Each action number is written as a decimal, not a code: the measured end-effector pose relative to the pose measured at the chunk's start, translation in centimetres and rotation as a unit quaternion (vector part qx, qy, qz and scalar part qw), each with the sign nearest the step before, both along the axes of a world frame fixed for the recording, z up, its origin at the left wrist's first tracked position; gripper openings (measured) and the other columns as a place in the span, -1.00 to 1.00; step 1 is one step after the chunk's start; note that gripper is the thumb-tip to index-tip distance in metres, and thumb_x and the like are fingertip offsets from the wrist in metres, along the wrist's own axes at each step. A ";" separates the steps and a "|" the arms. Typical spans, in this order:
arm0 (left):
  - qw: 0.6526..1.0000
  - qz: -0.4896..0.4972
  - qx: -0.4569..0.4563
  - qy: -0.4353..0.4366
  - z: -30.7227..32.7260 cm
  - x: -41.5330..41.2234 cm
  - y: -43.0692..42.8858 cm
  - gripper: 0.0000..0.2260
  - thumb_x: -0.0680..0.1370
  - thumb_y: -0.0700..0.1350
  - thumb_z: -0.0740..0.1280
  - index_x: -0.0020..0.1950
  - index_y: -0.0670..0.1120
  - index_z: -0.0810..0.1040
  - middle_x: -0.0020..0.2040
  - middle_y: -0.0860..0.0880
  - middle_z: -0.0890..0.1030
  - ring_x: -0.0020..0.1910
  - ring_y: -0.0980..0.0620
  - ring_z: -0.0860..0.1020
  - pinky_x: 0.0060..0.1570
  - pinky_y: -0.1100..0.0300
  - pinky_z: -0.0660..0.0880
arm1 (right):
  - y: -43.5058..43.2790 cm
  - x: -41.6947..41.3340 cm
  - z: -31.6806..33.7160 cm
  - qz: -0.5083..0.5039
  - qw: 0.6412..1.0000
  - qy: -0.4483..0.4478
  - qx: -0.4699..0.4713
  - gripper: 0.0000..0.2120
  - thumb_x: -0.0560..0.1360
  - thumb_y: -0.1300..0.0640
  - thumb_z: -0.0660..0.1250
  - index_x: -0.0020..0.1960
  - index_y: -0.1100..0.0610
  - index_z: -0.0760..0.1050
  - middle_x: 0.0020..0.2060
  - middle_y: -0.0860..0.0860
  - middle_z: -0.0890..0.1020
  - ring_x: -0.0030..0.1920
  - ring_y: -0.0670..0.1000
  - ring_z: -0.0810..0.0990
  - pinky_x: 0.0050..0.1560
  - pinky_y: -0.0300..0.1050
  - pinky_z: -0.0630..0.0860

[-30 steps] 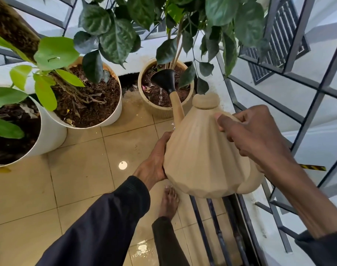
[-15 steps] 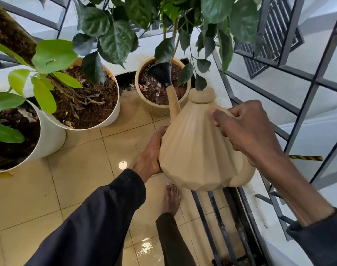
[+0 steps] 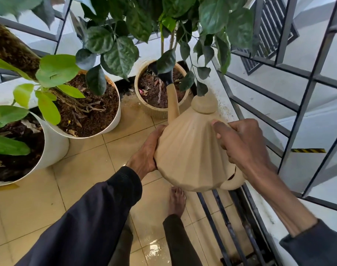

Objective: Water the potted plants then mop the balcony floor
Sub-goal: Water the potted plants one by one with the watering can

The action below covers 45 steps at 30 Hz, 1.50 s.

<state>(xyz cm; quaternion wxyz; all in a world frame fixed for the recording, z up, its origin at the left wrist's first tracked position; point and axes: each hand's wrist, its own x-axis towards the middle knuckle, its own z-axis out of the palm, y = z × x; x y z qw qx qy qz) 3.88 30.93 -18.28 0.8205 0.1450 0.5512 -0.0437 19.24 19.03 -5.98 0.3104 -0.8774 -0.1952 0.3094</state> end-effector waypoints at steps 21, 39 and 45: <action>0.998 -0.006 0.066 0.004 -1.3 -1.2 2.1 -0.49 0.44 0.26 0.48 0.25 -0.03 0.64 0.06 -0.09 0.74 0.04 -0.07 0.69 0.01 0.03 0.59 | -1.3 -2.7 -3.7 -0.084 0.992 -0.034 0.085 -0.30 0.56 -0.19 0.37 -0.39 0.44 0.39 -0.46 0.37 0.43 -0.47 0.07 0.34 -0.36 0.05 0.38; 0.996 0.005 0.092 -0.007 -1.5 -2.7 1.0 -0.42 0.36 0.24 0.57 0.26 -0.03 0.63 0.11 -0.10 0.73 0.15 -0.11 0.68 0.27 -0.10 0.56 | -3.6 -4.3 -3.7 -0.103 0.985 -0.001 0.138 -0.36 0.50 -0.26 0.37 -0.48 0.24 0.38 -0.60 0.08 0.32 -0.51 0.16 0.27 -0.38 0.12 0.41; 0.994 0.016 0.104 -0.020 -1.2 -3.8 0.6 -0.39 0.34 0.26 0.58 0.29 -0.01 0.63 0.16 -0.09 0.71 0.19 -0.11 0.66 0.31 -0.13 0.53 | -3.8 -4.8 -3.3 -0.086 0.985 0.002 0.147 -0.31 0.50 -0.28 0.37 -0.46 0.30 0.37 -0.55 0.23 0.36 -0.50 0.07 0.27 -0.38 0.07 0.32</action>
